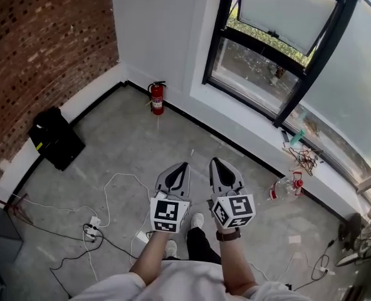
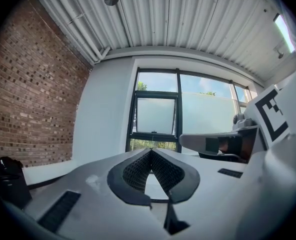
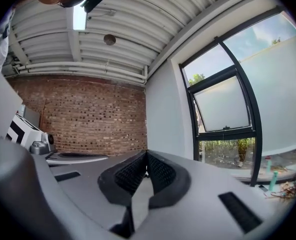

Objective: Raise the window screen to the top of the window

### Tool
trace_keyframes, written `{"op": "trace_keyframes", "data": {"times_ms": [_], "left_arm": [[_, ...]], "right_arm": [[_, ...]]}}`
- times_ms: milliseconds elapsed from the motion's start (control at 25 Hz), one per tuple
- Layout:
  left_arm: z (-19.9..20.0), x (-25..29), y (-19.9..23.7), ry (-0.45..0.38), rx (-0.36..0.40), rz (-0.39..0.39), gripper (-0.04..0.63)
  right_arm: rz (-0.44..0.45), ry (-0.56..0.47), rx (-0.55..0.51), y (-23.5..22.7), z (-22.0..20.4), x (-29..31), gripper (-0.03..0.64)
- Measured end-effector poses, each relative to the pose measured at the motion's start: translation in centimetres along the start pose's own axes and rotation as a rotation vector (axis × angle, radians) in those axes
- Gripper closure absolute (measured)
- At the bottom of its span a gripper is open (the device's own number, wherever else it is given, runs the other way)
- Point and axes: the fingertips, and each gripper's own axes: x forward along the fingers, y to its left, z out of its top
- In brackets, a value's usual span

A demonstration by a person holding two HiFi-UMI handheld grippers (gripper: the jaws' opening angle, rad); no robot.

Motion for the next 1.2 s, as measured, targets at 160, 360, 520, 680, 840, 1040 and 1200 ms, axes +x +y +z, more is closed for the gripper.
{"op": "trace_keyframes", "data": {"times_ms": [160,360,520,680,840,1040,1200], "left_arm": [[-0.1,5.1,2.4,-0.006,0.033,0.006,0.594],[2.9,14.7,3.5,-0.039,0.068,-0.007,0.594],[5.6,23.0,3.4,-0.068,0.09,-0.021,0.594],[5.3,29.6,3.3,-0.068,0.085,-0.016,0.594],[3.1,35.4,3.3,-0.033,0.083,-0.036,0.594],[1.8,43.5,6.0,-0.019,0.057,-0.031,0.594],[1.6,52.8,7.9,-0.015,0.049,-0.097,0.594]], "right_arm": [[0.018,-0.032,0.027,-2.8,-0.2,5.2,0.614],[0.08,-0.051,0.018,-9.0,2.5,12.1,0.614],[0.09,-0.091,-0.002,-15.6,5.5,16.5,0.614],[0.051,-0.061,0.018,-22.0,4.5,19.6,0.614],[0.017,-0.027,0.062,-27.1,2.4,23.1,0.614],[-0.005,0.009,0.044,-31.7,0.8,28.4,0.614],[-0.012,0.026,0.03,-37.4,0.7,35.0,0.614]]}}
